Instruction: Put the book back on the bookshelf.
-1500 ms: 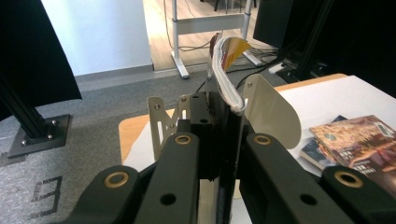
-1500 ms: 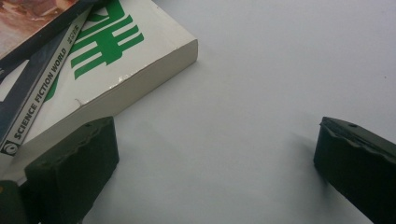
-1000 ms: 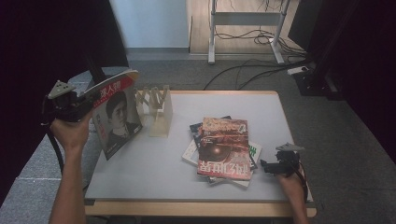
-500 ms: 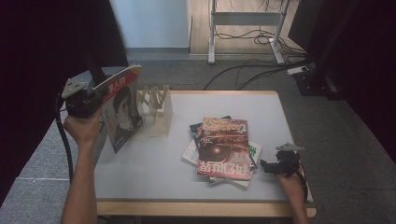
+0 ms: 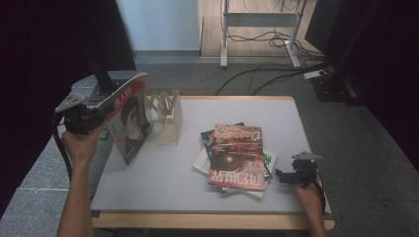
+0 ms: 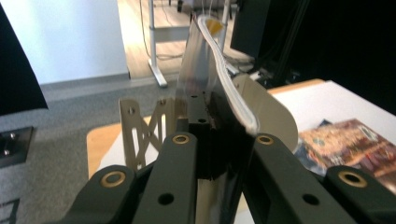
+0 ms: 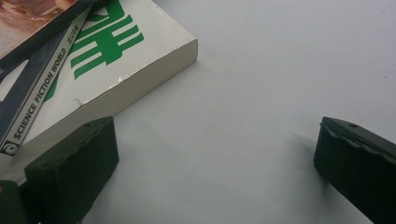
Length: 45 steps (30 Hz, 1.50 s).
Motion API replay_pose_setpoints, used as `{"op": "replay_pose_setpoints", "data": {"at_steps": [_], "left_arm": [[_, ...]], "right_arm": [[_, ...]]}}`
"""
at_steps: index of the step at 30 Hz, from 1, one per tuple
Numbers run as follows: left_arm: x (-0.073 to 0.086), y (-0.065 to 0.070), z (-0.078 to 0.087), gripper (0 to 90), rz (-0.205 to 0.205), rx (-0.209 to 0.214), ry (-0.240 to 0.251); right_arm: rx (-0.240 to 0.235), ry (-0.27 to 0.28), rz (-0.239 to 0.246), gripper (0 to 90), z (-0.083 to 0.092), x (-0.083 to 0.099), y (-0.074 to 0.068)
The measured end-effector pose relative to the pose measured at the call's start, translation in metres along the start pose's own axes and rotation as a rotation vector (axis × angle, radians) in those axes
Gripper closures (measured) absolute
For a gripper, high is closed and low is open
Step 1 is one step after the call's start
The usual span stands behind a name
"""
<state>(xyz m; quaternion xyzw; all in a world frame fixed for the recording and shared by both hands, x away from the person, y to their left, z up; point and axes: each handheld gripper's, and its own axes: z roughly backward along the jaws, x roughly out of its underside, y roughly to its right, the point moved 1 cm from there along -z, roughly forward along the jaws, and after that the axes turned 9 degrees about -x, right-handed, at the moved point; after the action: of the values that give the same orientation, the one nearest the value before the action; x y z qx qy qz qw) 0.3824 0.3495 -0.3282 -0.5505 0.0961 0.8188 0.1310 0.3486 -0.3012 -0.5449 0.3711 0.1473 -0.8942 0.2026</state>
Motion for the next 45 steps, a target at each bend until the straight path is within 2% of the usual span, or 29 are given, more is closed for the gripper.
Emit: {"op": "replay_pose_setpoints", "data": {"at_steps": [1,8,11,14,16,20,26,33,37,42,45], "left_arm": [[0.001,-0.001,0.001,84.6,0.008,0.017,-0.01],[0.004,-0.005,0.008,83.2,-0.007,0.056,-0.101],[0.002,-0.003,0.009,83.1,-0.039,0.053,-0.145],[0.0,0.0,0.01,85.5,-0.065,0.014,-0.172],[-0.001,0.001,0.01,86.6,-0.052,-0.009,-0.167],[0.0,0.001,0.007,87.0,-0.026,-0.037,-0.126],[0.0,0.001,0.001,87.2,-0.009,-0.078,-0.081],[-0.001,0.001,-0.011,87.1,0.015,-0.092,-0.057],[0.001,-0.004,-0.015,86.9,0.036,-0.095,-0.049],[0.005,-0.013,-0.014,86.8,0.043,-0.137,-0.05],[0.007,-0.017,-0.014,86.6,0.058,-0.135,-0.041]], "right_arm": [[0.0,0.0,0.0,0.0,0.0,0.0,0.0],[0.0,0.0,0.0,0.0,0.0,0.0,0.0],[0.0,0.0,0.0,0.0,0.0,0.0,0.0],[0.0,0.0,0.0,0.0,0.0,0.0,0.0],[0.0,0.0,0.0,0.0,0.0,0.0,0.0],[0.0,0.0,0.0,0.0,0.0,0.0,0.0],[-0.001,0.0,0.0,0.0,0.0,0.0,0.0],[-0.001,0.0,0.0,0.0,0.0,0.0,0.0],[-0.001,0.0,-0.001,0.0,0.0,0.0,0.0],[-0.001,0.0,0.0,0.0,0.0,0.0,0.0],[0.0,0.0,0.0,0.0,0.0,0.0,0.0]]}}
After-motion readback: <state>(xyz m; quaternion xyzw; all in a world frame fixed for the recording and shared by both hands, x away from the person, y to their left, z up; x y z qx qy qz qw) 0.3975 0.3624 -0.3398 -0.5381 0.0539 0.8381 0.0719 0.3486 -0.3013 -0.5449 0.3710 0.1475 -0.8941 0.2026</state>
